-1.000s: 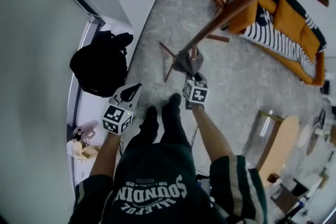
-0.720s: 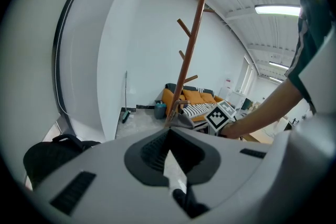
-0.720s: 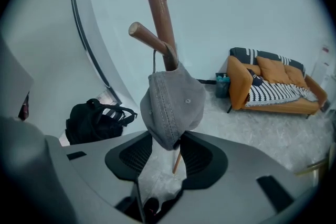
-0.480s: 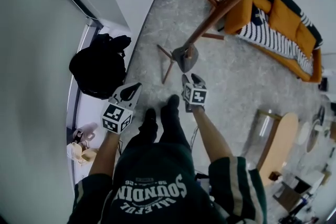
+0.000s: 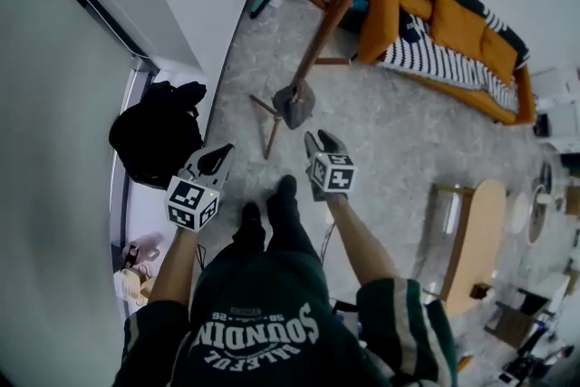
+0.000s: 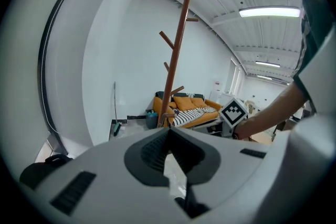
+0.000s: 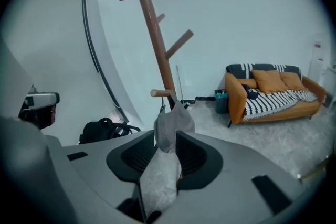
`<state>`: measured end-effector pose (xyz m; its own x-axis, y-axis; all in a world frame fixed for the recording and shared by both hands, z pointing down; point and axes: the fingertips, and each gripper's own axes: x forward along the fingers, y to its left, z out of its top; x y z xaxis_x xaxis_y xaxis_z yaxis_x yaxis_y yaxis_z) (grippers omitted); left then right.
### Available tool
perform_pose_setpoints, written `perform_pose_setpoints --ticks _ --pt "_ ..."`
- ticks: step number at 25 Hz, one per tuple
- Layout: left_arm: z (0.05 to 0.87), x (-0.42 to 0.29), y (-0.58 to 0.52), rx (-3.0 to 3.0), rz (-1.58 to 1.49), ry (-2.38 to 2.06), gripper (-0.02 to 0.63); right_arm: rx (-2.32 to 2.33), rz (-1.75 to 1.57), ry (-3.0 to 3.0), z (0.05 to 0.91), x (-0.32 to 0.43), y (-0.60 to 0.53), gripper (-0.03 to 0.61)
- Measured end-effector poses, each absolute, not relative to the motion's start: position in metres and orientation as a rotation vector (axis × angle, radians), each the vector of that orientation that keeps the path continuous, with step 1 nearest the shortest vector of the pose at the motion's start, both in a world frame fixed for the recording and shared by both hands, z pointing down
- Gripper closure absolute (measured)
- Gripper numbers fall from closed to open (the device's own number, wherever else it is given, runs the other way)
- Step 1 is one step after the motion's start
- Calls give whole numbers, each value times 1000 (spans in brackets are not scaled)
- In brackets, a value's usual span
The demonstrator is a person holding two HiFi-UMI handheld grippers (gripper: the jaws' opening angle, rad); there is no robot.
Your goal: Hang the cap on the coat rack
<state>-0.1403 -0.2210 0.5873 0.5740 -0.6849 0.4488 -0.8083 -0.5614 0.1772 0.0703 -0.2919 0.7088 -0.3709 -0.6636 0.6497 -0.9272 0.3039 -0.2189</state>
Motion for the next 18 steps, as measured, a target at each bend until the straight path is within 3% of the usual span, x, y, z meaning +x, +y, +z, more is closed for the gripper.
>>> perform_pose_setpoints --ticks 7,18 --pt "559 -132 -228 2528 434 -1198 614 1458 690 -2279 639 63 -278 535" --pt "501 -114 -243 2681 369 -1168 614 1503 421 -2482 525 50 -244 578"
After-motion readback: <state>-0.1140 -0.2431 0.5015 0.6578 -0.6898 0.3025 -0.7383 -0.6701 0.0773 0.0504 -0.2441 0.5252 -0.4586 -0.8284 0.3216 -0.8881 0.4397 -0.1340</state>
